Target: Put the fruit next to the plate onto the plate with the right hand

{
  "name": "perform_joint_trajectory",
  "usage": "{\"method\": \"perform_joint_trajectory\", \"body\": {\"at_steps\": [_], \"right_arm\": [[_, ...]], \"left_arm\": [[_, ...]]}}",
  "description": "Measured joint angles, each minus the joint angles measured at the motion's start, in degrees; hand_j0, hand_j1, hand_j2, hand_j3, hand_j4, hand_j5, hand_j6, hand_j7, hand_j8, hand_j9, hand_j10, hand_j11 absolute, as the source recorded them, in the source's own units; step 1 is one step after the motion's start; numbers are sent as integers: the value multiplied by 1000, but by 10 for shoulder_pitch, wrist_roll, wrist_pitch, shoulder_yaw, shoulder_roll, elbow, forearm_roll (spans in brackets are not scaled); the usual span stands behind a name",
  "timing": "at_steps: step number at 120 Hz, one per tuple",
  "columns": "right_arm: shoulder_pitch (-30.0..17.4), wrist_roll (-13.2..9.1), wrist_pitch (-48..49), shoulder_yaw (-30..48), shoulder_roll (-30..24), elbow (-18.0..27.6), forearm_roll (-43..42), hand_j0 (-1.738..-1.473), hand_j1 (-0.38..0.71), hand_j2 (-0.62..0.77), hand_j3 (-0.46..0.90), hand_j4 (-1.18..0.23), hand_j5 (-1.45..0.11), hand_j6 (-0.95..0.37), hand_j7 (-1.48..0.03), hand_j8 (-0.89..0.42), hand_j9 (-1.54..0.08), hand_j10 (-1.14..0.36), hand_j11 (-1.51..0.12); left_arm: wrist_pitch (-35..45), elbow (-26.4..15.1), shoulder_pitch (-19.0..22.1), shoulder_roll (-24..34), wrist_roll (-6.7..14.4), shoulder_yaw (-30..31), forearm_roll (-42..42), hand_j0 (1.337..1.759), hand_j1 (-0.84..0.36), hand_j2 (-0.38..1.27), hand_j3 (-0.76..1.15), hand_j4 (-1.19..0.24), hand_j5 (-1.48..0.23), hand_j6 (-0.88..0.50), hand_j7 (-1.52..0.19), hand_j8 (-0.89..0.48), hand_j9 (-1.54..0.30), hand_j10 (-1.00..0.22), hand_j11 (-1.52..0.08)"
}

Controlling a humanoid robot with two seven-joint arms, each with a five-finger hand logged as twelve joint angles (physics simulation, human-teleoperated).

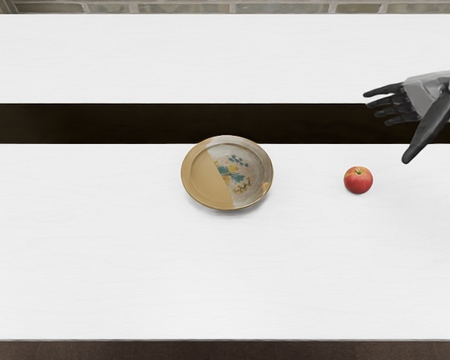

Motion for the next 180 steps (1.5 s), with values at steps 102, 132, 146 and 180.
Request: {"method": "perform_joint_trajectory", "body": {"at_steps": [102,132,146,180], "right_arm": [[96,0,-254,-228,128,130,-341,-1658,-309,-6,0,-39,-46,-40,-45,-39,-45,-38,-45],[85,0,-352,-318,172,129,-372,-1658,-295,-8,0,-50,-60,-52,-60,-51,-60,-49,-60],[74,0,-366,-329,179,128,-374,-1658,-288,-9,0,-56,-68,-58,-67,-56,-68,-55,-68],[55,0,-415,-361,197,123,-390,-1658,-161,-30,0,-162,-206,-164,-206,-163,-206,-161,-206]], "left_arm": [[0,0,0,0,0,0,0,1658,349,0,0,0,0,0,0,0,0,0,0],[0,0,0,0,0,0,0,1658,349,0,0,0,0,0,0,0,0,0,0],[0,0,0,0,0,0,0,1658,349,0,0,0,0,0,0,0,0,0,0],[0,0,0,0,0,0,0,1658,349,0,0,0,0,0,0,0,0,0,0]]}}
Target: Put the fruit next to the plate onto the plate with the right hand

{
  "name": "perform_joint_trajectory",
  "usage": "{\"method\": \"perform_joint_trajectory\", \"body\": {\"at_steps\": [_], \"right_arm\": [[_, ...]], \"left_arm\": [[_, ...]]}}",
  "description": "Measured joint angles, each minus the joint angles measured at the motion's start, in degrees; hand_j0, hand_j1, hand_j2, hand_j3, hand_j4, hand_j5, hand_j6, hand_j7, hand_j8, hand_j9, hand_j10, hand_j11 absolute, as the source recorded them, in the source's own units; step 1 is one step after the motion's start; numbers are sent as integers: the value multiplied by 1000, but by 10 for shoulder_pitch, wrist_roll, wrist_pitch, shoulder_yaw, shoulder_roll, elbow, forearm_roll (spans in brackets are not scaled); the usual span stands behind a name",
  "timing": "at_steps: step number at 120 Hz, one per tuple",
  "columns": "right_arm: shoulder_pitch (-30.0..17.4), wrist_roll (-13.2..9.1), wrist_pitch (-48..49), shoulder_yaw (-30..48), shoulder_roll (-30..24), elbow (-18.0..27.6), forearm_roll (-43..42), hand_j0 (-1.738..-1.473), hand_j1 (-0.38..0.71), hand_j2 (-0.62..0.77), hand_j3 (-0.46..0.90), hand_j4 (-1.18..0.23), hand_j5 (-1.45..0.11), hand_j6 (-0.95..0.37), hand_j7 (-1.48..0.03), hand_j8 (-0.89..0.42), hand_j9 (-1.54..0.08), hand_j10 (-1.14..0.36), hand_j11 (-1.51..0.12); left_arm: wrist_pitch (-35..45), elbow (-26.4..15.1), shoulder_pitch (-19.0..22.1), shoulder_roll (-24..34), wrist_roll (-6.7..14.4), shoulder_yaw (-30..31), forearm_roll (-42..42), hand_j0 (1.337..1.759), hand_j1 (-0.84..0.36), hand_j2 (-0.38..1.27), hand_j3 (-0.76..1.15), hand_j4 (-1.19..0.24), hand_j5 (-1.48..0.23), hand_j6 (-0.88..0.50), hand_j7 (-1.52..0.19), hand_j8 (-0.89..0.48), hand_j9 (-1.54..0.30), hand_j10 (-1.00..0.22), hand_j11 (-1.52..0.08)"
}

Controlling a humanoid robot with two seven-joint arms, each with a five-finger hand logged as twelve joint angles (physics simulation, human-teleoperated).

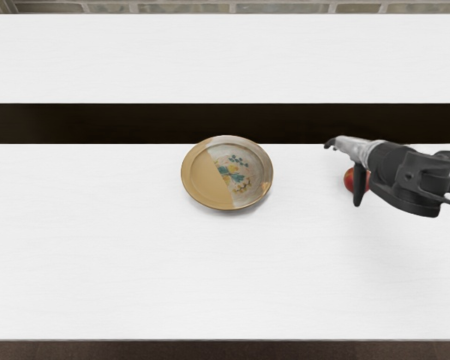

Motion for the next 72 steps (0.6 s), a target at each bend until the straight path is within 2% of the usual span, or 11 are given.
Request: {"method": "perform_joint_trajectory", "body": {"at_steps": [34,72], "right_arm": [[-3,0,-18,-11,8,1,-4,-1658,-55,-47,0,-250,-321,-252,-321,-251,-321,-250,-321],[1,0,-34,-34,-4,21,-5,-1658,-16,-53,0,-282,-363,-284,-363,-283,-363,-282,-363]], "left_arm": [[0,0,0,0,0,0,0,1658,349,0,0,0,0,0,0,0,0,0,0],[0,0,0,0,0,0,0,1658,349,0,0,0,0,0,0,0,0,0,0]]}}
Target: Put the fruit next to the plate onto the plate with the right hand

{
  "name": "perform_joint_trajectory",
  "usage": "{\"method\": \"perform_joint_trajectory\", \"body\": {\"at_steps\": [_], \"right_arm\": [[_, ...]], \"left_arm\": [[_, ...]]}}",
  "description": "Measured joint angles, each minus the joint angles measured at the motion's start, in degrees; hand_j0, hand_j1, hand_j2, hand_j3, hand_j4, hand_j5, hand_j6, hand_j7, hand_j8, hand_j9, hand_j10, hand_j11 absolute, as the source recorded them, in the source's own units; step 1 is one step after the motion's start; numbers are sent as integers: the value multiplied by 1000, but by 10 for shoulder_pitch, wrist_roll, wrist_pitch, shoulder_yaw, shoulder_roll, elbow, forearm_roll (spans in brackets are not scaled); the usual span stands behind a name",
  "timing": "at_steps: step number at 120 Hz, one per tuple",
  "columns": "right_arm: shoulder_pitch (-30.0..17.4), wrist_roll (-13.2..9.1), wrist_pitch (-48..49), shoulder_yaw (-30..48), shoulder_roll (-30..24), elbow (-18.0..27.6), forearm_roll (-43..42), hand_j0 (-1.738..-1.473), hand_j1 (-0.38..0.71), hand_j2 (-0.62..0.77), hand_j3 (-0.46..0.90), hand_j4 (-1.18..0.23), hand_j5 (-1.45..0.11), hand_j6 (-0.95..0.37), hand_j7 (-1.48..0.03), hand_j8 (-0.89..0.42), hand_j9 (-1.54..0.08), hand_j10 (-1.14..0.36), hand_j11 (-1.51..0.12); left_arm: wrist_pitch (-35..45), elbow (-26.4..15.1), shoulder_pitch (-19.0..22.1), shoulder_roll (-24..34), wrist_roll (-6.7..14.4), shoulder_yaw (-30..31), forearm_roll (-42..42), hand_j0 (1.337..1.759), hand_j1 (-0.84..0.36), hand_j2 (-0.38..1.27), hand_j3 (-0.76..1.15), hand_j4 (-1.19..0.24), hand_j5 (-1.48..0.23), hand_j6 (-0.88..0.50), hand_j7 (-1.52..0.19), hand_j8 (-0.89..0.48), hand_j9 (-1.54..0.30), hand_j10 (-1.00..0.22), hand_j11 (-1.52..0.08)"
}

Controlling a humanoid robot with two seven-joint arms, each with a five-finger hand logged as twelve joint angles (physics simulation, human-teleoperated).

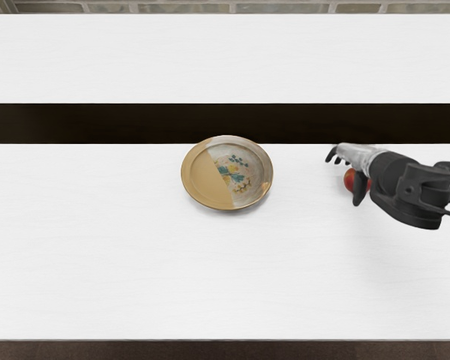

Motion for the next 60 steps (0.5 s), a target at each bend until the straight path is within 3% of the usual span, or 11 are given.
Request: {"method": "perform_joint_trajectory", "body": {"at_steps": [60], "right_arm": [[1,0,-5,-13,-7,1,0,-1658,-1,-56,0,-295,-380,-296,-379,-295,-379,-294,-379]], "left_arm": [[0,0,0,0,0,0,0,1658,349,0,0,0,0,0,0,0,0,0,0]]}}
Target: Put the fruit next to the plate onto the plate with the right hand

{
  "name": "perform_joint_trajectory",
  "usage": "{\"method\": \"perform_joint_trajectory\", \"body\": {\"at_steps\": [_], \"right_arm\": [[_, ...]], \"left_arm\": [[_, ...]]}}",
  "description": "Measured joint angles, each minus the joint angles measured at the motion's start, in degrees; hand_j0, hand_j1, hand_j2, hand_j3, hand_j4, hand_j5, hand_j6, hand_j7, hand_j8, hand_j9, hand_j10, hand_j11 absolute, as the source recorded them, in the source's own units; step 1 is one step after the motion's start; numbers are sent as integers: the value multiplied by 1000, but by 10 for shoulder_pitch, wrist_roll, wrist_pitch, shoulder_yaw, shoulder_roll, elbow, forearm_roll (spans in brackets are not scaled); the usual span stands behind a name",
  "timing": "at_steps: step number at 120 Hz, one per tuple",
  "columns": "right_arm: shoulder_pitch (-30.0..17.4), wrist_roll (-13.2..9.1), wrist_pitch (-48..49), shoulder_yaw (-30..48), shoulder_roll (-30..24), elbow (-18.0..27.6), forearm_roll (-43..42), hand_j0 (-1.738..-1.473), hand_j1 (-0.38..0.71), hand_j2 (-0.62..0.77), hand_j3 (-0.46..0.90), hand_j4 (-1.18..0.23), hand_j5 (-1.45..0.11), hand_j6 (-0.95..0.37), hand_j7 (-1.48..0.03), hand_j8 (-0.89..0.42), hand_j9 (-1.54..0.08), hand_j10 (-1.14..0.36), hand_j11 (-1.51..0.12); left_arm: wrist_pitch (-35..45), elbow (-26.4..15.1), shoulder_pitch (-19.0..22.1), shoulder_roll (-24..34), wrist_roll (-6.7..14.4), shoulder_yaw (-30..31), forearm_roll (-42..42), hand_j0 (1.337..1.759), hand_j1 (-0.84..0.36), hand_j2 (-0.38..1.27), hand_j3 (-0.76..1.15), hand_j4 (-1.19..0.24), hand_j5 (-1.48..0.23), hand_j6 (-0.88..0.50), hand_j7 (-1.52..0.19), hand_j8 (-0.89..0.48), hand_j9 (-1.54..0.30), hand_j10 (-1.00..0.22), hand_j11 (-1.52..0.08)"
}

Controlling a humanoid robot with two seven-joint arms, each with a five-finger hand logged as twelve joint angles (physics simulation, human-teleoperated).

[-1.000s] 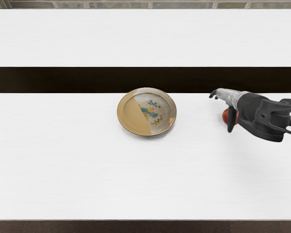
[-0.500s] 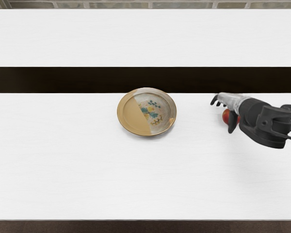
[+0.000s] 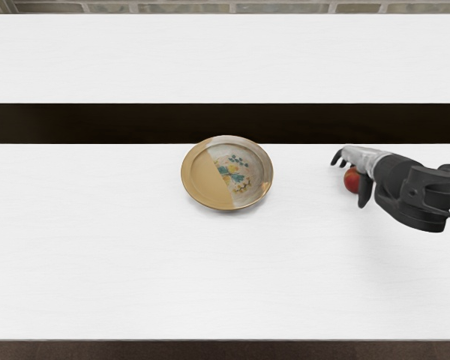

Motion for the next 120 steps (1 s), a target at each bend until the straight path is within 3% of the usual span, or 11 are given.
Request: {"method": "perform_joint_trajectory", "body": {"at_steps": [42,120], "right_arm": [[2,0,0,0,-10,0,0,-1658,27,-60,0,-318,-410,-319,-410,-319,-410,-318,-410],[1,0,0,2,-7,1,0,-1657,204,-63,0,-474,-614,-475,-613,-409,-615,-473,-615]], "left_arm": [[0,0,0,0,0,0,0,1658,349,0,0,0,0,0,0,0,0,0,0],[0,0,0,0,0,0,0,1658,349,0,0,0,0,0,0,0,0,0,0]]}}
